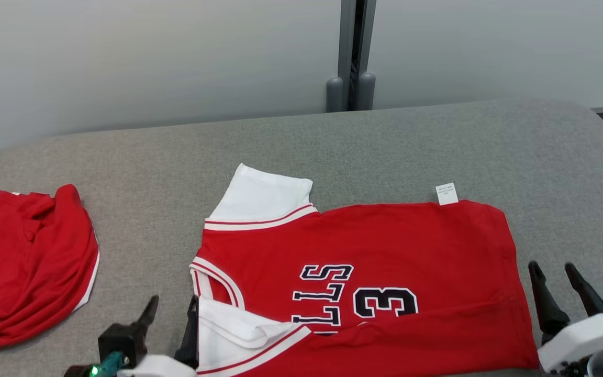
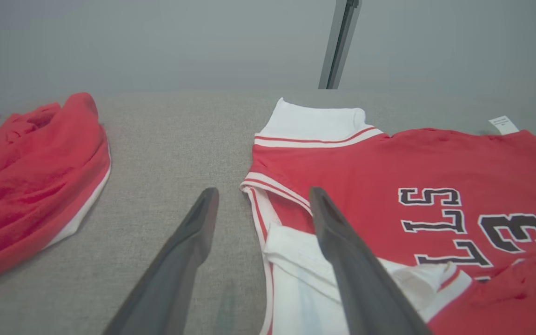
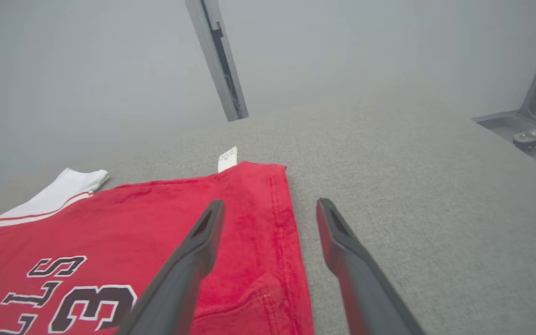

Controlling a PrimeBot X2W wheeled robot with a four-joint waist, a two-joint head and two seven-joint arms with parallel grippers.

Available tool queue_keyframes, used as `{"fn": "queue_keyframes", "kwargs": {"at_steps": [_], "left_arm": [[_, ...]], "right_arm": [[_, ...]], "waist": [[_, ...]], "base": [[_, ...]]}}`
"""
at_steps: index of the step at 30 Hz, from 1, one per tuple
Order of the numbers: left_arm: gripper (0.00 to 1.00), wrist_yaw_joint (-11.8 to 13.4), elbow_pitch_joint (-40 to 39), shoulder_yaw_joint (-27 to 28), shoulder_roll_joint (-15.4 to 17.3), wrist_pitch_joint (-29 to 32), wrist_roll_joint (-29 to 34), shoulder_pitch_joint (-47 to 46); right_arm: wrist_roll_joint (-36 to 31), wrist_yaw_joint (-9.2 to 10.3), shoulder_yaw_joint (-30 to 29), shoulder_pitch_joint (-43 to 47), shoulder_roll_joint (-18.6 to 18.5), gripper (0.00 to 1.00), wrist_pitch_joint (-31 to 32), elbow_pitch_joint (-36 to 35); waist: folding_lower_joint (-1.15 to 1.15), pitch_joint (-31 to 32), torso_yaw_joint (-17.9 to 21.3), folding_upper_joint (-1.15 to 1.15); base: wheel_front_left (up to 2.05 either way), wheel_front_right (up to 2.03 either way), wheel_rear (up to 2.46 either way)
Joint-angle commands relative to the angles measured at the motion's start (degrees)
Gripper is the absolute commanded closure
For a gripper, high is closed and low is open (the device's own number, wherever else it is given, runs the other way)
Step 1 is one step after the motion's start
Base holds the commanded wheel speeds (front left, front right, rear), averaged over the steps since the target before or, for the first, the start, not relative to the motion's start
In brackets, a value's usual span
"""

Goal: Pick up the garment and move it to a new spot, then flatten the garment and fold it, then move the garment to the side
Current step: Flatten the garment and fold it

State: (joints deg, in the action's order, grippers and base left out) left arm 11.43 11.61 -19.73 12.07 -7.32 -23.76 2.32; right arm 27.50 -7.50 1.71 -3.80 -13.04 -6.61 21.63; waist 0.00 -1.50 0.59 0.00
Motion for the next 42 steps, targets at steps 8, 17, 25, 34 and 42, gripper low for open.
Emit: {"fn": "queue_keyframes", "kwargs": {"at_steps": [8,17,25,34,42], "left_arm": [[0.00,-0.37,3.88,0.09,0.04,0.79,1.85,-12.47],[0.00,-1.64,10.94,-0.40,2.21,6.05,3.96,-28.42],[0.00,-3.98,16.80,-1.70,3.61,9.62,5.46,-38.77],[0.00,-5.87,25.11,-3.74,3.32,11.38,7.28,-49.89],[0.00,-7.58,31.03,-5.27,3.46,9.96,7.99,-53.57]], "right_arm": [[-5.99,0.02,2.01,-7.16,-0.17,0.00,-0.84,-6.92],[-6.75,0.03,3.06,-15.78,0.37,0.00,2.18,-12.09],[-7.98,0.02,2.83,-19.06,-0.29,0.00,2.08,-12.85],[-8.39,0.02,1.67,-17.72,2.70,0.00,0.14,-13.41],[-9.06,0.02,2.33,-16.64,4.46,0.00,-1.19,-12.31]], "waist": [[0.00,-6.57,3.33,0.00],[0.00,-17.15,5.99,0.00],[0.00,-22.06,6.60,0.00],[0.00,-25.70,7.82,0.00],[0.00,-26.16,9.45,0.00]], "base": [[0.00,0.00,0.00],[0.00,0.00,0.00],[0.00,0.00,0.00],[0.00,0.00,0.00],[0.00,0.00,0.00]]}}
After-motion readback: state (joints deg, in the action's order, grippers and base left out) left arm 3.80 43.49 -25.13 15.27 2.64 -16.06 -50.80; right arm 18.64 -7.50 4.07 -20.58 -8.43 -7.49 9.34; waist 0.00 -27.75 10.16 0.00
